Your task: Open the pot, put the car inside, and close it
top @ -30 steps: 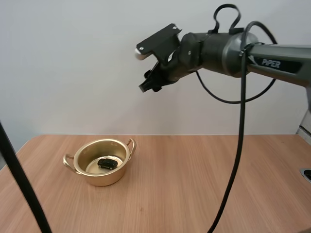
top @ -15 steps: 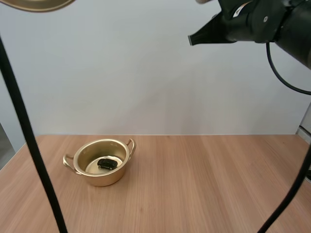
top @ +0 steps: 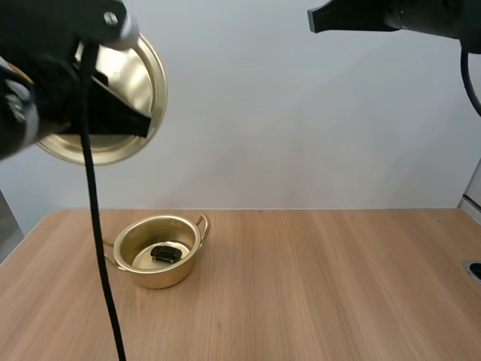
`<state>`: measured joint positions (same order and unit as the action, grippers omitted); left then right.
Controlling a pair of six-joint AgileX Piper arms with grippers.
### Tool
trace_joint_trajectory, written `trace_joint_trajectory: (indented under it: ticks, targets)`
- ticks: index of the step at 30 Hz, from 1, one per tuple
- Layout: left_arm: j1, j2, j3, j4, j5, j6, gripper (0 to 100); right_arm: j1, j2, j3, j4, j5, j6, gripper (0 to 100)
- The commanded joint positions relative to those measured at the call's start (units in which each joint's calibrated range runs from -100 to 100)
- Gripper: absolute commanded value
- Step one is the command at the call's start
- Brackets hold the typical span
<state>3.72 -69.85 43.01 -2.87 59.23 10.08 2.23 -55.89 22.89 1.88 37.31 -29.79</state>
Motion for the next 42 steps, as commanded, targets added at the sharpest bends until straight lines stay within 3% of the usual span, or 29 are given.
trace_joint_trajectory:
  ticks: [1, 10, 23, 42]
  targets:
    - [-0.01, 1.61, 7.93, -0.22, 0.56, 1.89, 0, -0.04, 0.03, 0.09, -0.02, 3.44, -0.07, 0]
    - [-0.01, 14.97, 7.92, -4.35, -0.53, 1.95, 0, -1.96, -2.23, 0.09, -0.02, 8.35, -0.07, 0]
    - [-0.01, 39.28, 7.64, -4.22, -3.61, 1.95, 0, -2.02, -3.79, 0.09, -0.48, 12.86, -0.37, 0]
    - [-0.01, 50.79, 3.37, -5.28, 4.38, 4.92, 0, -2.18, -3.55, 0.09, -0.47, 12.86, -0.37, 0]
